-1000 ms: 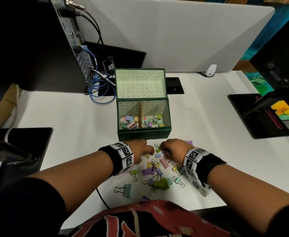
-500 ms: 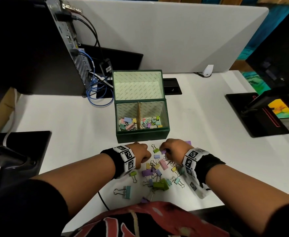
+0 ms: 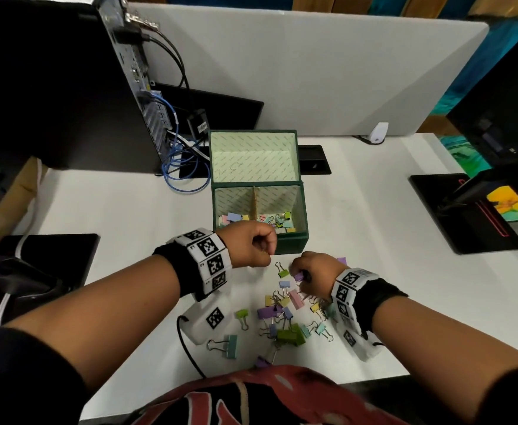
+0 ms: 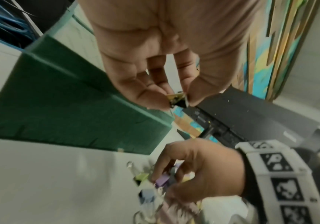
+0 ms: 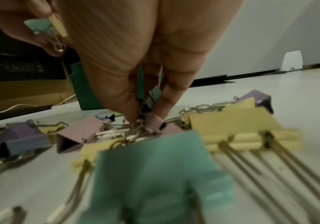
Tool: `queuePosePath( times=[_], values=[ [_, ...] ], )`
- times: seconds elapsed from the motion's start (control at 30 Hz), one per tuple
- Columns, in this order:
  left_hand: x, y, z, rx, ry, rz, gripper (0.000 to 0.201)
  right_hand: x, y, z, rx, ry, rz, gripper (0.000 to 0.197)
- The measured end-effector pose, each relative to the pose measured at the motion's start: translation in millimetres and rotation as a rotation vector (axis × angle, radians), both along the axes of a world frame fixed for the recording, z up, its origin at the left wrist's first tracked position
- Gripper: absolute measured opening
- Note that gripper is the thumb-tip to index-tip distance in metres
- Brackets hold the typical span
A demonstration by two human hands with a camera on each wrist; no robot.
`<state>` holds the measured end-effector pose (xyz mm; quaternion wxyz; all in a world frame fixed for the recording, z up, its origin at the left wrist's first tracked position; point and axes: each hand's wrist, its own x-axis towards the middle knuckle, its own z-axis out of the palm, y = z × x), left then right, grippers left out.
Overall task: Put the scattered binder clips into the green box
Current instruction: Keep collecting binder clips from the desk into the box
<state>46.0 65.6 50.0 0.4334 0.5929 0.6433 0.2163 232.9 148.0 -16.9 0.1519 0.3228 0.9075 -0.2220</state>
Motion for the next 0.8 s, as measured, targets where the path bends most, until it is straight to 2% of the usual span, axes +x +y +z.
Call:
queuePosePath(
  times=[0.1, 0.2, 0.37, 0.47, 0.53, 0.63, 0.8],
  values=[
    [-2, 3, 8, 0.019, -0.143, 0.125, 0.029, 1, 2, 5, -0.014, 0.027, -0.056, 0.029],
    [-5, 8, 14, 0.034, -0.213, 0.220, 0.025, 7, 5, 18, -0.145, 0.100, -0.215, 0.026],
    [-11, 23, 18, -0.008, -0.447, 0.398, 0.027, 8, 14, 60, -0.592, 0.464, -0.607, 0.015],
    [-9, 35, 22, -0.032, -0.547, 0.490, 0.028, -4, 30, 77, -0.751, 0.711, -0.758, 0.022],
    [-7, 44, 25, -0.063, -0.593, 0.532, 0.029, -13, 39, 83, -0.822, 0.807, -0.835, 0.027],
    [-4, 57, 24, -0.112, -0.614, 0.591, 0.029, -27, 48, 87, -0.873, 0.814, -0.869, 0.027],
    [-2, 69, 18, -0.099, -0.604, 0.626, 0.025, -49, 51, 86, -0.786, 0.710, -0.853, 0.041]
  ],
)
